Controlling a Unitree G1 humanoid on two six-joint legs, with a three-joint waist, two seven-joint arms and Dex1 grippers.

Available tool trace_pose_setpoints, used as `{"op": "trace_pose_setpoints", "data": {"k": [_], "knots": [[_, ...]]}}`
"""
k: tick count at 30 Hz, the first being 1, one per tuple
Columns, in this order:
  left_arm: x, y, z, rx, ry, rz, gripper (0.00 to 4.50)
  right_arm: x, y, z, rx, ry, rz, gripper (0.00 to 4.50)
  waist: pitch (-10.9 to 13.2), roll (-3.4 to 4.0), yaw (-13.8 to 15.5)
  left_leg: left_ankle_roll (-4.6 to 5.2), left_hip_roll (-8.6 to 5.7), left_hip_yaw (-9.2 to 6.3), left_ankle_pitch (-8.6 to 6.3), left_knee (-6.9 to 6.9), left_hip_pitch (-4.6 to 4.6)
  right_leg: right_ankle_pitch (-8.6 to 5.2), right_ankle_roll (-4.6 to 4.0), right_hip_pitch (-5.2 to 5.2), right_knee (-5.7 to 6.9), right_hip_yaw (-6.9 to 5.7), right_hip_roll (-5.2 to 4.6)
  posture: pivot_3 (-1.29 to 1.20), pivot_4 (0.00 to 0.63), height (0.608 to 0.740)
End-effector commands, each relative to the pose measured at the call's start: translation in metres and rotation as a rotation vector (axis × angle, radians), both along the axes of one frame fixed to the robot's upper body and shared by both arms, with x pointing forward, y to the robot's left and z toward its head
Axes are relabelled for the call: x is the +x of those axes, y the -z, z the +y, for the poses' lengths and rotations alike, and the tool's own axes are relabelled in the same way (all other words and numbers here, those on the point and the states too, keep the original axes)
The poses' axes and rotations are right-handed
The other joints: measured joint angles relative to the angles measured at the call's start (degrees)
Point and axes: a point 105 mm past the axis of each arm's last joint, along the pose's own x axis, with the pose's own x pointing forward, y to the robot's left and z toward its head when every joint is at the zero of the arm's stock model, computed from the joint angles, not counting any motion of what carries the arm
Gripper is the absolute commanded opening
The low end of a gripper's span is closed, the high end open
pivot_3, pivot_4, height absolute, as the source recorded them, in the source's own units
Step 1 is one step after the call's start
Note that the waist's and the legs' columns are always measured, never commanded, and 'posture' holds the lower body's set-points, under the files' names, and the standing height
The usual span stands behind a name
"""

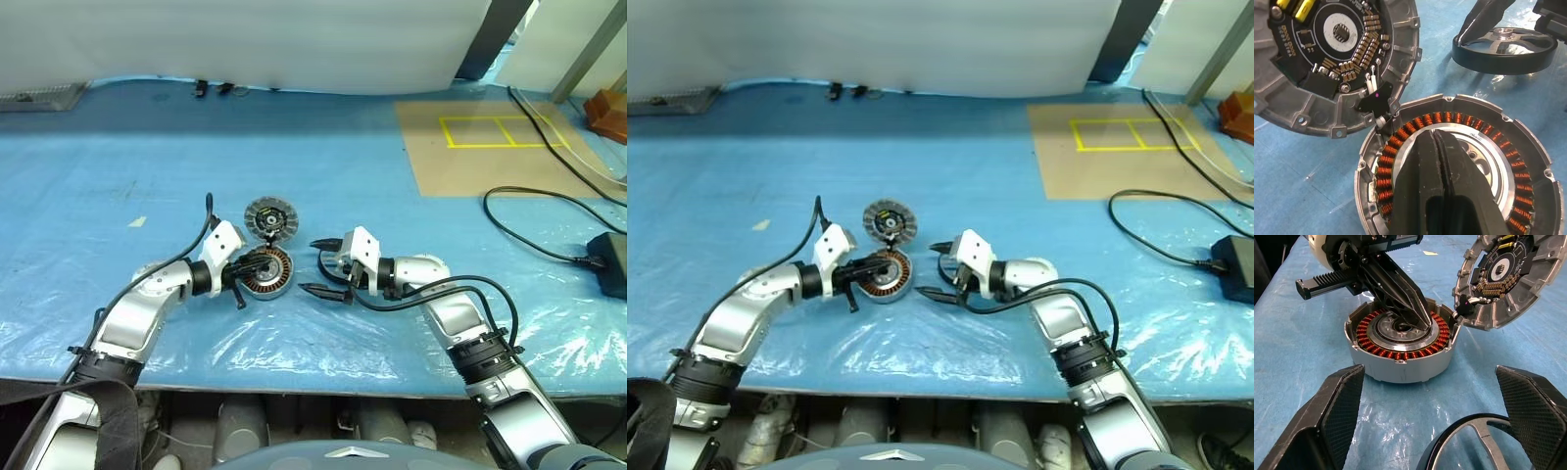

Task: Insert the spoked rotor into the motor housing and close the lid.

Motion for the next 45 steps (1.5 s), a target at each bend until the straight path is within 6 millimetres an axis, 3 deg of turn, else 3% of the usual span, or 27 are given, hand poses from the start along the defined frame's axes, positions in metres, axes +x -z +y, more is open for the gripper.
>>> {"op": "trace_pose_setpoints", "data": {"k": [1, 4, 10, 16, 21, 33, 42, 45], "knots": [[-0.004, 0.008, -0.001, 0.017, 0.011, 0.021, 0.03, 0.001, -0.009, 0.002, 0.01, -0.015, -0.042, 4.5, 0.0, 0.0, 0.03, 0.0, 0.0, 0.0, 0.0, 0.0, 0.0, 0.0, 0.0, 0.0, 0.0, 0.0, 0.0, 0.0, 0.15, 0.74], [-0.008, 0.013, -0.003, 0.022, 0.026, 0.037, 0.03, 0.001, -0.009, 0.002, 0.008, -0.017, -0.043, 4.5, 0.0, 0.0, 0.01, 0.0, 0.0, 0.0, 0.0, 0.0, 0.01, 0.0, 0.0, 0.01, 0.0, 0.0, 0.0, 0.0, 0.15, 0.74], [-0.016, 0.002, -0.013, -0.063, 0.071, 0.034, 0.03, 0.001, -0.01, 0.001, 0.005, -0.021, -0.043, 4.5, -0.01, 0.02, 0.04, 0.0, 0.0, 0.0, 0.0, 0.0, 0.02, 0.0, 0.0, 0.03, -0.02, 0.0, -0.01, 0.0, 0.15, 0.74], [-0.019, 0.002, 0.0, -0.049, 0.047, 0.049, 0.03, 0.002, -0.01, 0.002, 0.006, -0.022, -0.046, 4.5, -0.01, 0.02, -0.04, 0.05, 0.0, 0.0, 0.0, -0.02, 0.02, 0.0, 0.0, 0.03, -0.02, 0.0, 0.0, 0.0, 0.15, 0.74], [-0.016, -0.009, 0.006, -0.085, 0.027, 0.012, 0.03, 0.002, -0.01, 0.002, 0.007, -0.022, -0.045, 4.5, -0.01, 0.02, 0.01, 0.01, 0.0, 0.0, -0.02, -0.01, 0.05, 0.0, 0.0, 0.03, -0.02, 0.0, 0.0, 0.0, 0.15, 0.74], [-0.024, 0.003, 0.002, -0.005, 0.097, 0.024, 0.03, 0.002, -0.011, 0.002, 0.007, -0.02, -0.047, 4.5, -0.01, 0.02, 0.02, 0.01, 0.0, 0.0, -0.02, -0.02, 0.06, 0.0, 0.0, 0.03, -0.02, 0.0, 0.0, 0.0, 0.15, 0.74], [-0.022, -0.031, 0.009, -0.203, 0.054, -0.06, 0.03, 0.001, -0.018, 0.005, 0.032, -0.023, -0.042, 4.5, -0.01, 0.02, 0.0, 0.0, 0.01, 0.0, -0.02, -0.02, 0.05, 0.0, 0.0, 0.02, -0.02, 0.0, 0.0, 0.0, 0.15, 0.74], [-0.025, -0.038, 0.013, -0.24, 0.032, -0.09, 0.03, 0.0, -0.028, 0.007, 0.077, -0.033, -0.007, 4.5, -0.01, 0.02, -0.01, 0.0, 0.0, 0.0, -0.03, -0.02, 0.03, 0.0, 0.0, 0.02, -0.03, 0.0, 0.0, 0.0, 0.15, 0.74]]}}
